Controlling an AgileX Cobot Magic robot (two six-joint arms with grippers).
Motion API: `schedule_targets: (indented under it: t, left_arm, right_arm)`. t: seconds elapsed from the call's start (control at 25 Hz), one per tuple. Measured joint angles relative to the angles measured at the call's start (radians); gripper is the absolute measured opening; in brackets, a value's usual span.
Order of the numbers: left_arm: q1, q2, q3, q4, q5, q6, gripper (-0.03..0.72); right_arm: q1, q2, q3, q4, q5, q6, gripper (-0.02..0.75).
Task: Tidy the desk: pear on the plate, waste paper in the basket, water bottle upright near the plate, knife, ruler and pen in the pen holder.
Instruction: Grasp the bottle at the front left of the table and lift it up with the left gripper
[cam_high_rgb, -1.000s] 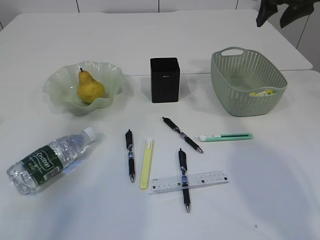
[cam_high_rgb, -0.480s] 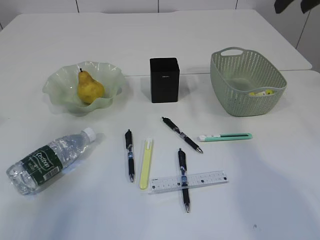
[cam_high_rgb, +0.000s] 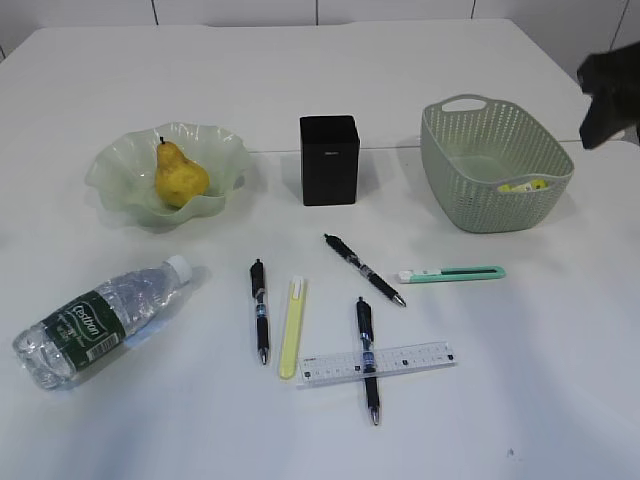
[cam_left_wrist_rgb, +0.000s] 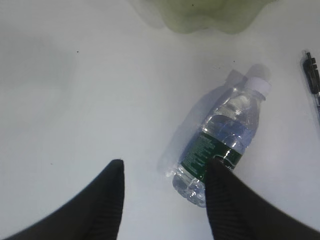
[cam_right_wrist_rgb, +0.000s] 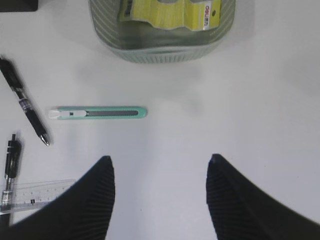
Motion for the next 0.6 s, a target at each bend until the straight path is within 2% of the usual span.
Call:
schedule_targets:
  t: [0.4, 0.6]
  left_arm:
    - [0.000, 0.000, 0.000, 0.000, 0.000, 0.000, 0.364]
    - [-0.018, 0.000, 0.000, 0.000, 0.000, 0.108, 0.364]
  right_arm:
    - [0.000, -0.378, 0.661, -0.085, -0.560, 0.007, 0.461]
    - [0.000, -0.428, 0.827, -0.106, -0.617, 0.007, 0.460]
